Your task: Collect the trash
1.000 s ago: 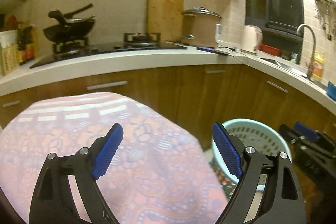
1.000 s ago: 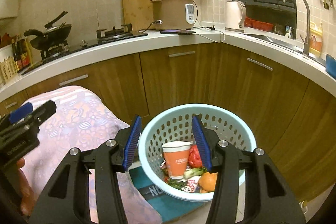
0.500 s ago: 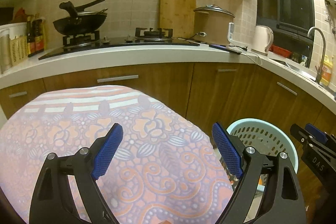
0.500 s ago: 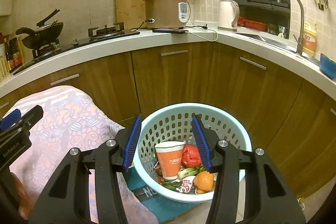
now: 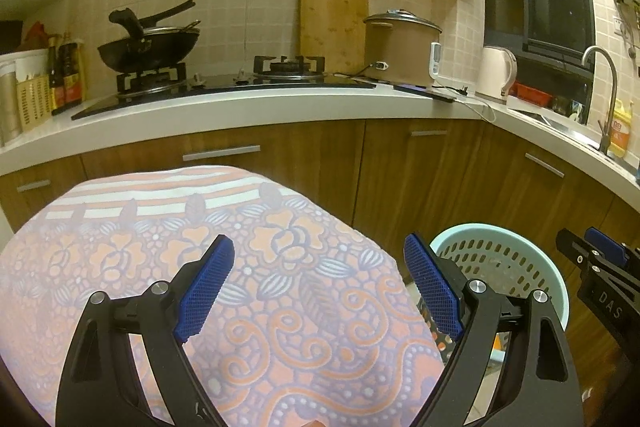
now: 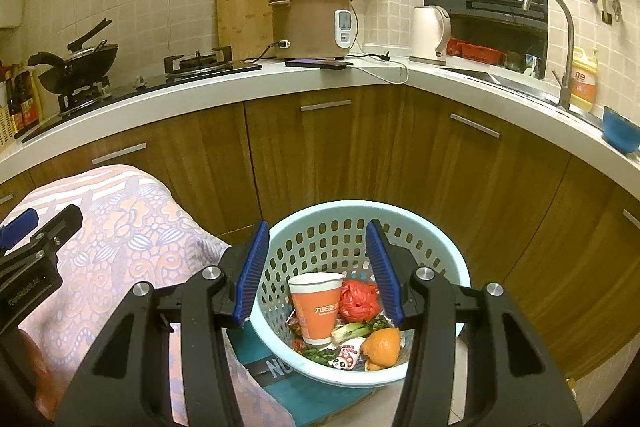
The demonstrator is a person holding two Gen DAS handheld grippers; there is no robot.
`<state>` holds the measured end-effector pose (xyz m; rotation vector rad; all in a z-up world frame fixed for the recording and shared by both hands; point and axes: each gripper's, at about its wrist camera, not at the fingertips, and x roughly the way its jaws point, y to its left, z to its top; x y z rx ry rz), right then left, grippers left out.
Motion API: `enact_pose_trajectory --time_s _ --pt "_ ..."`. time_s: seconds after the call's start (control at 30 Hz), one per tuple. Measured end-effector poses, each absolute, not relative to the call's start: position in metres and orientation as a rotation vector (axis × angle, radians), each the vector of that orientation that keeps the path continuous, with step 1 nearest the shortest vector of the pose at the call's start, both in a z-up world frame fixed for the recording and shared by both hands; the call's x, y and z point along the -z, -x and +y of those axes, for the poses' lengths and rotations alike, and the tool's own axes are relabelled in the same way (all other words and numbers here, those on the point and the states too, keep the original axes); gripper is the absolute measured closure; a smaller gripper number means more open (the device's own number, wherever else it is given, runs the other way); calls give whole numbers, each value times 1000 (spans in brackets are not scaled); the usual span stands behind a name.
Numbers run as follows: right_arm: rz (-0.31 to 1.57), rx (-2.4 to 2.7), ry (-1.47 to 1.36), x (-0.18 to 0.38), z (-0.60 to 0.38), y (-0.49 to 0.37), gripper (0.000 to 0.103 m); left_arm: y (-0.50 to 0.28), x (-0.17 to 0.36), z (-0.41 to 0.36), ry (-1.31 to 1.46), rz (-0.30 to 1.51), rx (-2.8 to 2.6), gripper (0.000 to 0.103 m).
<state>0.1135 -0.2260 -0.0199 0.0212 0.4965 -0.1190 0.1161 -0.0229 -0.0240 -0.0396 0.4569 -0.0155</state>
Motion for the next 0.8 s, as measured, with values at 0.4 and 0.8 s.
enact_pose_trajectory --time_s 0.4,0.8 --pt "481 125 -22 19 -226 -113 56 -115 24 -27 25 455 23 18" --pt "468 118 -24 14 -226 -110 56 -116 25 -28 25 464 28 18"
